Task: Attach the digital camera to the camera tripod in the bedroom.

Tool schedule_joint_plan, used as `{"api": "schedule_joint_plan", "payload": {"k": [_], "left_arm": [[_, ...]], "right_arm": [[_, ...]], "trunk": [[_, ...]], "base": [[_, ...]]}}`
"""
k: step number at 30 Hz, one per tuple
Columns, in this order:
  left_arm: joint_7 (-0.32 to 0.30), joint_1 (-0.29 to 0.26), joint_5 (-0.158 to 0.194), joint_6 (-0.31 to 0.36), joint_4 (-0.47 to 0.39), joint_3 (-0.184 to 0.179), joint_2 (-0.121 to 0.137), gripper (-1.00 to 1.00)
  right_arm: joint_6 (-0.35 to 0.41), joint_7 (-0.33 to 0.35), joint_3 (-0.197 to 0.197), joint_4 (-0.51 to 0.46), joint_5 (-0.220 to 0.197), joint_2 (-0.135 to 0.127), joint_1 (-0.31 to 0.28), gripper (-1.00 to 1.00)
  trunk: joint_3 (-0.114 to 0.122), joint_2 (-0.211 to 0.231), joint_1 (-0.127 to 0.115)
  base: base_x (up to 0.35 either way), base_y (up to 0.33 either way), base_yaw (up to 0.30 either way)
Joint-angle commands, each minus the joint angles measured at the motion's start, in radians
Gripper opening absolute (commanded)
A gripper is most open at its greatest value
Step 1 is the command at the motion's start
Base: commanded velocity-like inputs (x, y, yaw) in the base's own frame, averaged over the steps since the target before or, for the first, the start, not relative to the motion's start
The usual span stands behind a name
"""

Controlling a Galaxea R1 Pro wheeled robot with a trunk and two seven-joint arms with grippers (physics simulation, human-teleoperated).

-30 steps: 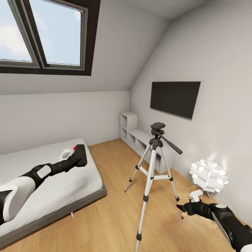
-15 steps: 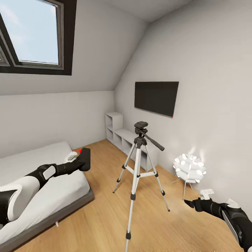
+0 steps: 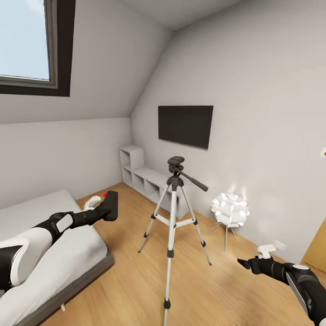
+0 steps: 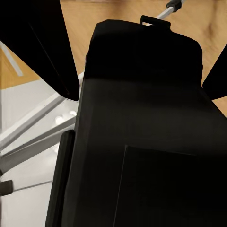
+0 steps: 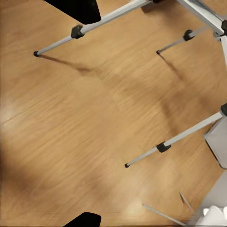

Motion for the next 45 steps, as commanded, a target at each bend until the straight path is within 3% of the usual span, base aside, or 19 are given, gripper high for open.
{"api": "schedule_joint_plan", "payload": {"k": [1, 11, 34, 40, 45], "left_arm": [[-0.005, 0.000, 0.002, 0.007, -0.001, 0.010, 0.006, -1.00], [-0.009, 0.000, 0.008, 0.008, 0.001, 0.010, 0.036, -1.00], [-0.009, 0.001, 0.007, 0.008, 0.002, 0.010, 0.037, -1.00], [-0.009, 0.000, 0.010, 0.008, 0.002, 0.010, 0.038, -1.00], [-0.008, 0.001, 0.011, 0.008, 0.002, 0.010, 0.039, -1.00]], "right_arm": [[0.005, 0.008, -0.005, -0.001, 0.009, 0.002, -0.001, 1.00], [0.004, 0.008, -0.008, -0.003, 0.009, 0.006, -0.001, 1.00], [0.004, 0.007, -0.009, -0.001, 0.007, 0.017, 0.000, 1.00], [0.004, 0.007, -0.008, 0.000, 0.004, 0.040, 0.000, 1.00], [0.003, 0.009, -0.007, 0.002, 0.005, 0.079, 0.000, 1.00]], "trunk": [[0.000, -0.001, 0.000], [0.000, -0.001, 0.000], [0.000, -0.001, 0.000], [0.000, -0.001, 0.000], [0.000, -0.001, 0.000]], "base": [[0.000, 0.348, -0.296], [0.000, 0.349, -0.296], [0.000, 0.350, -0.280], [0.015, 0.350, -0.167], [0.057, 0.239, -0.055]]}}
